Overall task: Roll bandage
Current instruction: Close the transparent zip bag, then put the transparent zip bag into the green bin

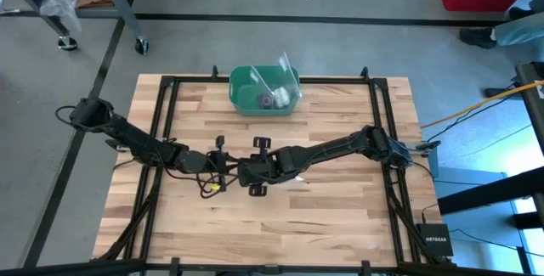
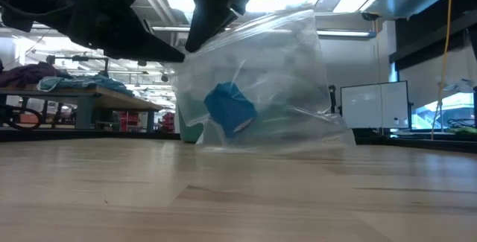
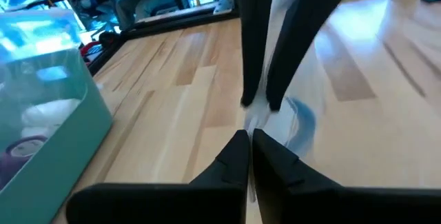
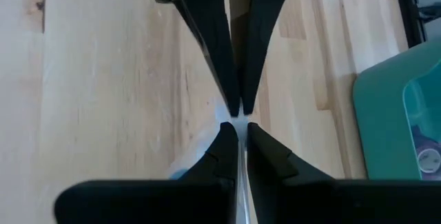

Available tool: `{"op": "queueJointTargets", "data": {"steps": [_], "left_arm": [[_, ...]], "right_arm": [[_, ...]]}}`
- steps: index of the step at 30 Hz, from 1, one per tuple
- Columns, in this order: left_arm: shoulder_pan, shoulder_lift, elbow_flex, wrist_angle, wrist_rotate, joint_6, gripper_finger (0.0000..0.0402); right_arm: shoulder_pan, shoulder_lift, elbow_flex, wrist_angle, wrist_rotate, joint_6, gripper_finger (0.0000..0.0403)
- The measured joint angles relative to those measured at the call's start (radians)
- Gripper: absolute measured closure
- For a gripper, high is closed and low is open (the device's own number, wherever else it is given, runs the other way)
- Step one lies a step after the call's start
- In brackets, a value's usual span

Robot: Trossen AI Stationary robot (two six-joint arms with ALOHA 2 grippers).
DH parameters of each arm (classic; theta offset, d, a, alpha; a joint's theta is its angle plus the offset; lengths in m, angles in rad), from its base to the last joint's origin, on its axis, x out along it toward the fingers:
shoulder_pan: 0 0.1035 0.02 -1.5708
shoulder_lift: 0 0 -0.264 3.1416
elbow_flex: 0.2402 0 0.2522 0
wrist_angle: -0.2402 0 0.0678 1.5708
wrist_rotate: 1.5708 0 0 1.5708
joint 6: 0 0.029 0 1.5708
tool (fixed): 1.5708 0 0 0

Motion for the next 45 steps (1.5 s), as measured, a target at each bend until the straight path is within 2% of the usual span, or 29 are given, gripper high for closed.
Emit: {"op": "queueJointTargets", "data": {"steps": [13,22,31,34,41,45], "left_arm": [[0.0,0.0,0.001,-0.166,-0.067,-0.002,0.0401],[0.001,0.0,-0.001,-0.241,-0.08,-0.005,0.0401],[0.001,0.001,-0.003,-0.228,-0.081,-0.005,0.0401],[0.001,-0.001,-0.006,-0.251,-0.081,-0.007,0.0401],[0.001,0.001,-0.006,-0.269,-0.079,-0.032,0.0401],[0.001,-0.002,-0.006,-0.254,-0.079,-0.032,0.0401]], "right_arm": [[0.002,0.002,0.161,-0.317,-0.036,0.03,0.0384],[0.002,0.001,0.323,-0.569,-0.071,0.031,0.0384],[0.002,-0.035,0.31,-0.605,-0.095,0.076,0.0377],[0.002,-0.037,0.31,-0.643,-0.115,0.097,0.0345],[0.027,-0.117,0.31,-0.68,-0.185,0.232,0.0215],[0.08,-0.165,0.283,-0.676,-0.109,0.239,0.0163]]}}
